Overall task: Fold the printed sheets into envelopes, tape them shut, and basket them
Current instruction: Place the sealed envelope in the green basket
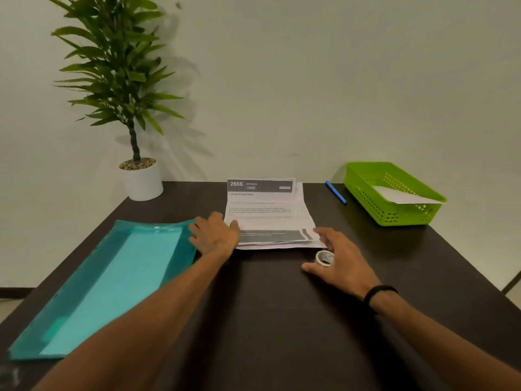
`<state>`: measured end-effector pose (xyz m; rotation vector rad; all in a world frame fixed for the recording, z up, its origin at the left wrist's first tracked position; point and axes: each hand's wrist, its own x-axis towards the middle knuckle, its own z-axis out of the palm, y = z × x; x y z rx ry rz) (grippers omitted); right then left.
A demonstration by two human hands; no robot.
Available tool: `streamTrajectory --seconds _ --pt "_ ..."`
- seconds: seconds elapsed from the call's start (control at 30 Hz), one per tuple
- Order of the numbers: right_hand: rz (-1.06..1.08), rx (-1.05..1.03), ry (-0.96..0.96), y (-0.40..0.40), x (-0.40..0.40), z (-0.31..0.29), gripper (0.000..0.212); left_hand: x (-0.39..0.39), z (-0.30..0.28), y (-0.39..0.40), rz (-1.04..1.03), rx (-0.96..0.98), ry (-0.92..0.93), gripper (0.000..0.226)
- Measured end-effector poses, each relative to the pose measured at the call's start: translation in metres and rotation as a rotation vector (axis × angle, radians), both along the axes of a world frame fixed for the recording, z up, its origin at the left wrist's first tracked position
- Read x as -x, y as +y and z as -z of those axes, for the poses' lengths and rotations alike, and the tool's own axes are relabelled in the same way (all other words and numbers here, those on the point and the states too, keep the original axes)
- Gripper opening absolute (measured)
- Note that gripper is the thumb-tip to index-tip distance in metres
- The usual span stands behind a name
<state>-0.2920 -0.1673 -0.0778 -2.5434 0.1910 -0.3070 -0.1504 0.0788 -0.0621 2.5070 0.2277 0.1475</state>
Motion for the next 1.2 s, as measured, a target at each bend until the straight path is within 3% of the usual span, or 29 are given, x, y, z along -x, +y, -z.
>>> streamTrajectory --seconds 0.23,0.4,0.53,0.63,0.73,0.87,0.97,1.2 --pt "0.052 -0.027 -0.123 -0.031 0.003 0.000 0.077 -0.012 -0.007 0.004 0.106 -0.031 0.164 0.071" --pt "0.113 0.051 -0.135 -0.046 -0.003 -0.001 0.073 -0.013 -0.012 0.003 0.109 0.087 0.231 0.059" --pt "0.024 0.223 -0.282 -0.021 -0.008 -0.004 0.055 -0.020 -0.011 0.005 0.070 0.281 0.245 0.051" --pt "-0.113 0.292 -0.216 0.002 -0.017 -0.003 0.061 -0.025 -0.015 0.009 0.024 0.489 0.295 0.042" --pt "-0.116 0.281 -0.094 0.020 -0.027 0.000 0.059 -0.025 -0.020 0.010 -0.002 0.658 0.305 0.027" --pt "-0.080 0.269 -0.072 0.031 -0.033 0.010 0.048 -0.027 -0.018 0.010 -0.016 0.708 0.303 0.039" --pt "-0.068 0.233 -0.105 0.033 -0.034 0.015 0.043 -0.027 -0.019 0.010 -0.024 0.757 0.318 0.033" --pt "-0.064 0.138 -0.196 0.030 -0.038 0.011 0.043 -0.029 -0.012 0.012 -0.094 0.687 0.229 0.036"
